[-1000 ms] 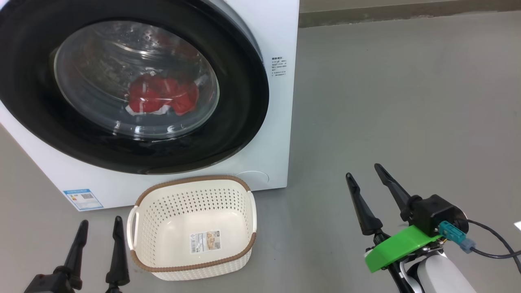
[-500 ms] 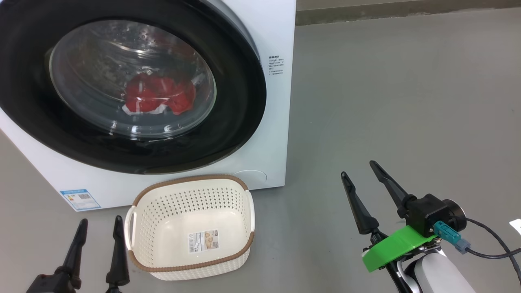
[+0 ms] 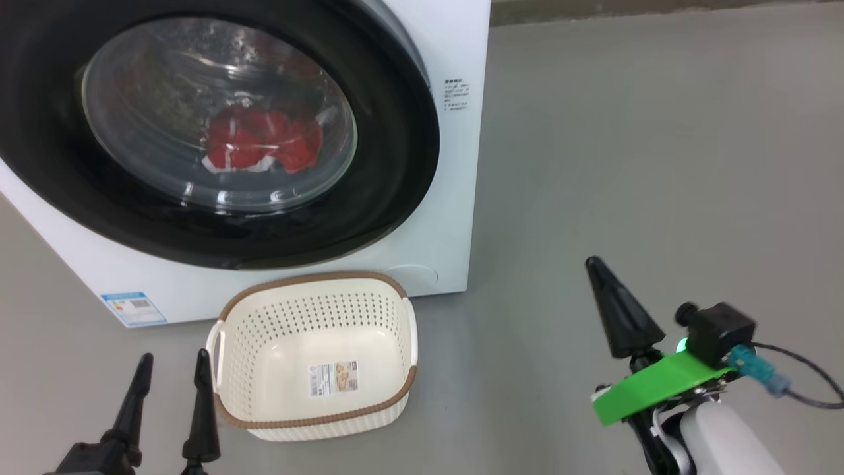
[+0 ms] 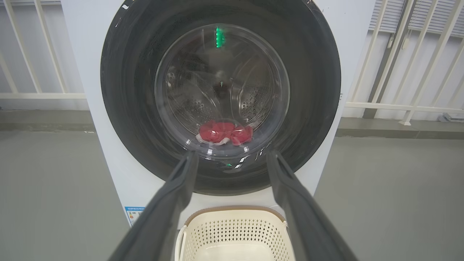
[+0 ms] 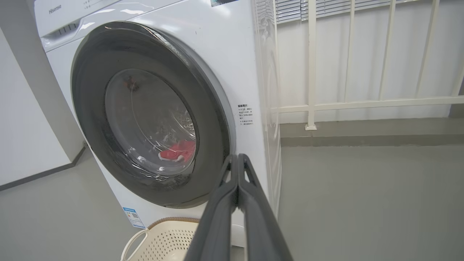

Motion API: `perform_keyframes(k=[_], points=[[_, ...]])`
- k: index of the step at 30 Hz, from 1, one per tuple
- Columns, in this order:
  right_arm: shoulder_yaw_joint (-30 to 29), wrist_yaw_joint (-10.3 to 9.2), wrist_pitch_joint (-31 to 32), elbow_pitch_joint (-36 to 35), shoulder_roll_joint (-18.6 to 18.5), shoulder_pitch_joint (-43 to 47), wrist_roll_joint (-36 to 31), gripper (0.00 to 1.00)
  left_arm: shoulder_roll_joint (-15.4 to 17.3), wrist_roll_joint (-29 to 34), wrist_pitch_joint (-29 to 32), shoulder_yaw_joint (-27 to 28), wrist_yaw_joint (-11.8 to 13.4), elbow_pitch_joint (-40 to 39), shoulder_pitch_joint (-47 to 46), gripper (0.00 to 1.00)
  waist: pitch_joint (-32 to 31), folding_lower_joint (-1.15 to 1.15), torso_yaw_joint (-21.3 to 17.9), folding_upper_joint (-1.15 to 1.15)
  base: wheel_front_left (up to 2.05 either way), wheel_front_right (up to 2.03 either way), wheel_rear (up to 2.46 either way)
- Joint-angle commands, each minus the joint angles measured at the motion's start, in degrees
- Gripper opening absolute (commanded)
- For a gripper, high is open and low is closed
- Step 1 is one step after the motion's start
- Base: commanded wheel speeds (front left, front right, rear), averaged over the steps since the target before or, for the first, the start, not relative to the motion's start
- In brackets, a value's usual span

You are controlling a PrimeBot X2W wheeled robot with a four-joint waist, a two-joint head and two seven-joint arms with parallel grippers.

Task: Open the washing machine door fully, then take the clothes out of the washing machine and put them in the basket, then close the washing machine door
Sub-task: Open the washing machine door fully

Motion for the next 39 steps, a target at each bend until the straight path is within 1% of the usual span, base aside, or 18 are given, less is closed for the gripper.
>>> perform_keyframes(k=[1,8,14,20,24,25,28,31,35,39], points=[[0.7,-0.04,-0.4,-1.1,0.0,-2.8,1.9,0.0,1.0,0.8,-0.7,1.4,0.5,-1.7,-1.4,1.0,0.9,0.0,0.5,0.0,0.0,0.0,0.0],[-0.8,-0.04,-0.4,0.2,0.0,-7.1,16.0,0.0,1.0,0.0,-0.7,-0.6,0.8,-2.8,-3.6,1.0,5.0,0.0,2.6,0.0,0.0,0.0,0.0],[-1.2,-0.04,-0.4,2.0,0.0,-12.8,25.6,0.0,1.0,-0.9,-0.7,-2.0,0.9,-3.9,-6.0,1.0,8.8,0.0,4.7,0.0,0.0,0.0,0.0],[-0.2,-0.04,-0.4,3.6,0.0,-19.3,35.8,0.0,1.0,-1.2,-0.7,-2.4,0.7,-4.5,-8.7,1.0,12.2,0.0,6.1,0.0,0.0,0.0,0.0],[1.4,-0.04,-0.2,5.0,-0.5,-23.8,44.4,0.0,1.0,-1.3,-0.7,-2.8,0.4,-4.8,-10.1,1.0,14.4,0.0,6.8,0.0,0.0,0.0,0.0],[1.4,-0.04,-0.2,5.0,-0.5,-23.8,44.4,0.0,1.0,-1.3,-0.7,-2.8,0.4,-4.8,-10.1,1.0,14.4,0.0,6.8,0.0,0.0,0.0,0.0],[2.0,-0.04,1.3,5.8,-1.8,-27.3,50.3,0.0,1.0,-1.4,-0.7,-3.1,0.3,-5.2,-11.1,1.0,16.1,0.0,7.3,0.0,0.0,0.0,0.0],[1.7,-0.04,4.5,6.4,-2.5,-30.9,56.6,0.0,1.0,-1.6,-0.7,-3.6,0.2,-5.5,-12.1,1.0,17.9,0.0,7.8,0.0,0.0,0.0,0.0],[1.6,-0.04,9.7,7.7,-3.6,-35.6,62.4,0.0,1.0,-1.8,-0.7,-4.3,0.1,-4.9,-13.4,1.0,19.8,0.0,8.7,0.0,0.0,0.0,0.0],[1.6,-0.04,15.2,9.6,-4.7,-39.9,66.2,0.0,1.0,-2.0,-0.7,-4.9,0.0,-4.3,-14.7,1.0,21.1,0.0,9.5,0.0,0.0,0.0,0.0]])
